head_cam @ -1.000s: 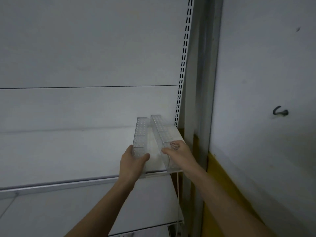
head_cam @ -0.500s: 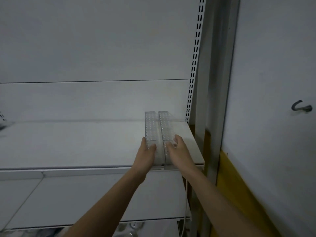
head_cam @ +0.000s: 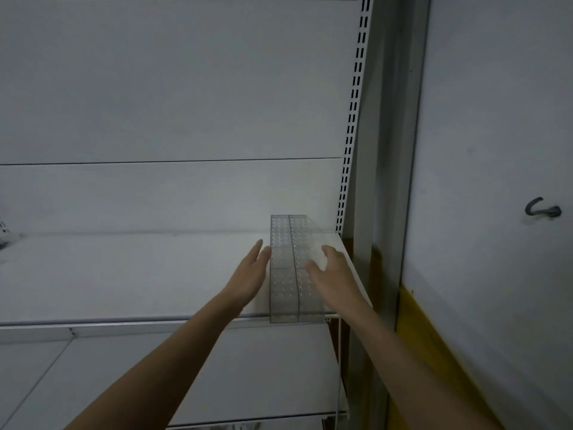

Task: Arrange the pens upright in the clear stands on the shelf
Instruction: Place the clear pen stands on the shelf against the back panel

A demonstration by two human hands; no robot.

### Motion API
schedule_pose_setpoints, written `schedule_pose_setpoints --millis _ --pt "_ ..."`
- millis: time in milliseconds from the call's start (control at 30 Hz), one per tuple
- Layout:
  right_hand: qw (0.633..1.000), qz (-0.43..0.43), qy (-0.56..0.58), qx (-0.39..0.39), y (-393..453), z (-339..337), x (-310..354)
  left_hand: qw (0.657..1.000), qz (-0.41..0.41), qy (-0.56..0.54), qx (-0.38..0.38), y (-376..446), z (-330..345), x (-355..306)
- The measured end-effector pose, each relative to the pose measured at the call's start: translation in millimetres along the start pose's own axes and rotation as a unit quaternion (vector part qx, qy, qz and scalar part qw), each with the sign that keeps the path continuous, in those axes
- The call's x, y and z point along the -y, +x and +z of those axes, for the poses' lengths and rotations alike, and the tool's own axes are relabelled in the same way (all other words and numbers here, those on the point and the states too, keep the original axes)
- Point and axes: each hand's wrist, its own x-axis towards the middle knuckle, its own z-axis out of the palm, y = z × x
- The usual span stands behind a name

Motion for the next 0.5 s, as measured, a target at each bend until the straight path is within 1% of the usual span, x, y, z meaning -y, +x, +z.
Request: schedule_pose_setpoints --millis 33,100,200,300,333,367,433,500 --pt "0.999 -0.015 -0.032 -0.015 -1 0 6 0.999 0.026 0.024 -0.004 7 -4 -3" --pt "0.992 -0.041 -0.117 -0.026 -4 5 21 0.996 0.062 0.068 0.016 24 -7 -9" --pt "0.968 -0.044 -0.245 0.020 -9 23 35 0.982 0.094 0.141 0.088 49 -3 -14" --pt "0.953 -0.008 -0.293 0.075 -11 40 33 0.949 0.100 0.240 0.175 65 1 -7" --pt "0.948 -0.009 -0.308 0.082 -11 43 30 0.939 0.109 0.266 0.189 67 2 -3" --pt "0.944 -0.017 -0.318 0.086 -11 43 26 0.932 0.119 0.284 0.192 67 3 0" --pt "0.940 -0.042 -0.322 0.102 -8 34 21 0.920 0.143 0.321 0.172 65 1 8" --pt "0.931 -0.075 -0.330 0.139 -3 17 18 0.898 0.169 0.379 0.148 59 -3 13"
